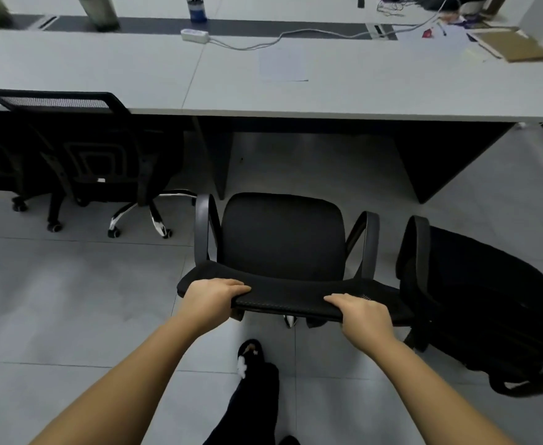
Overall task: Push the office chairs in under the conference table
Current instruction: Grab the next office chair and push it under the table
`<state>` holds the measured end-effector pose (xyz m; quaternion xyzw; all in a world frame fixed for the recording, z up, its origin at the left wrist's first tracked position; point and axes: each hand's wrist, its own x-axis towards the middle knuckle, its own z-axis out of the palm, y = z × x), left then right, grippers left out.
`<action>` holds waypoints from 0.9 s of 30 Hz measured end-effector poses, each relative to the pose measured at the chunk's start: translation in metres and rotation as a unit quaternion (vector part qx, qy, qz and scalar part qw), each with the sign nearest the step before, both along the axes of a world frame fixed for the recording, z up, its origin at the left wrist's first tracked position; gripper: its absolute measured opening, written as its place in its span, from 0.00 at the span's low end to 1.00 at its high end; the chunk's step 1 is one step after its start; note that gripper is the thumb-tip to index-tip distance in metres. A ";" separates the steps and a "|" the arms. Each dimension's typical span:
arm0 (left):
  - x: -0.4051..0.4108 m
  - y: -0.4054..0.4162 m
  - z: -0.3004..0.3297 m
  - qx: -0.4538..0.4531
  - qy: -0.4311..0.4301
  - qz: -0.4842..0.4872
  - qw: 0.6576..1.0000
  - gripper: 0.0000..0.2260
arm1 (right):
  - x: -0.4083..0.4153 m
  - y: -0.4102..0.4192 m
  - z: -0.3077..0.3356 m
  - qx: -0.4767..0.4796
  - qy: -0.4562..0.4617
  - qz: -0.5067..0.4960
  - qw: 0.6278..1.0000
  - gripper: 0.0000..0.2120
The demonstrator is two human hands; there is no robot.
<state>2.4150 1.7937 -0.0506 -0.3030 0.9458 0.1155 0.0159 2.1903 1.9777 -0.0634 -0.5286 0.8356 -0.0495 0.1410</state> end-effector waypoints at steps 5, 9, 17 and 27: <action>-0.044 -0.052 -0.005 -0.009 0.023 -0.008 1.000 0.19 | -0.045 -0.055 0.004 0.009 0.000 -0.005 1.000 0.25; -0.064 -0.099 -0.004 0.002 0.010 -0.003 1.000 0.20 | -0.064 -0.098 0.001 0.005 -0.020 -0.012 1.000 0.25; -0.112 -0.195 0.006 0.011 -0.001 -0.024 1.000 0.18 | -0.105 -0.187 0.000 0.014 -0.024 -0.015 0.999 0.25; -0.198 -0.272 0.006 0.018 -0.021 -0.026 0.999 0.20 | -0.190 -0.266 0.003 0.038 0.005 -0.021 0.999 0.25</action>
